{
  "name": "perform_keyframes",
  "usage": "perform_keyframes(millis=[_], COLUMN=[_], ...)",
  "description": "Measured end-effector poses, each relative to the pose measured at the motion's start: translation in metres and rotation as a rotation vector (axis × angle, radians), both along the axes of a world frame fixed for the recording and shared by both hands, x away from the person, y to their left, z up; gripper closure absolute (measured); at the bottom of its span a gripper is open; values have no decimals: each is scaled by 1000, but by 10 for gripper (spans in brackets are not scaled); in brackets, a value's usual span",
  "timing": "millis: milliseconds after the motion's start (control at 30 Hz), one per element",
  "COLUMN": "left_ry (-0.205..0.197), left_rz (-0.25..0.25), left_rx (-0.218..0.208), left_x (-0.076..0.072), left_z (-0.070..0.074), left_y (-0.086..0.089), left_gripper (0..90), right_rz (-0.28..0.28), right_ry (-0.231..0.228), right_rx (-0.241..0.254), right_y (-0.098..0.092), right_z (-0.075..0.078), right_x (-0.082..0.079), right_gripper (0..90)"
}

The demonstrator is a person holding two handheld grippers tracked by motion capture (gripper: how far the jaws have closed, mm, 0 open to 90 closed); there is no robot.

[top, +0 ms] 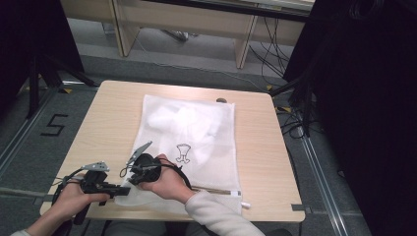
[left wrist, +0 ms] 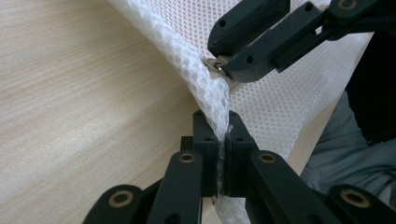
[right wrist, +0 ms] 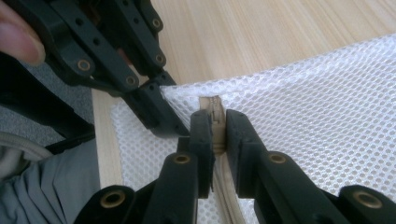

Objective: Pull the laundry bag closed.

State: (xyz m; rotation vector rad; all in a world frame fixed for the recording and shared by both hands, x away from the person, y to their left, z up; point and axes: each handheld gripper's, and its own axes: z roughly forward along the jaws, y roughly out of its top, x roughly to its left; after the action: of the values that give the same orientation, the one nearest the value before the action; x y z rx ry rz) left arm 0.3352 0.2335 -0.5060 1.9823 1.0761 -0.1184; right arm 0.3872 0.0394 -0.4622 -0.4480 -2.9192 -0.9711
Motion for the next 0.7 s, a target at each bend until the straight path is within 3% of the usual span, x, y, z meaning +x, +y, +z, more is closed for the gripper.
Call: perform_keyframes(millis=[100, 167, 233, 700], left_ry=[4, -2, -1, -10], left_rz=[-3, 4, 5, -5], left_rx=[-8, -7, -3, 9], left_x=[0, 0, 0, 0], left_z=[0, 1, 1, 1], left_y=[1, 1, 1, 1], left_gripper=[855, 856, 856, 855], right_rz=[-8, -21, -3, -5], right_ry=[0, 25, 9, 31], right_rx=[-20, -38, -31, -43], right_y=[-1, -4, -4, -11], right_z=[0, -1, -3, -7], right_x=[0, -1, 0, -2], right_gripper=[820, 821, 821, 822])
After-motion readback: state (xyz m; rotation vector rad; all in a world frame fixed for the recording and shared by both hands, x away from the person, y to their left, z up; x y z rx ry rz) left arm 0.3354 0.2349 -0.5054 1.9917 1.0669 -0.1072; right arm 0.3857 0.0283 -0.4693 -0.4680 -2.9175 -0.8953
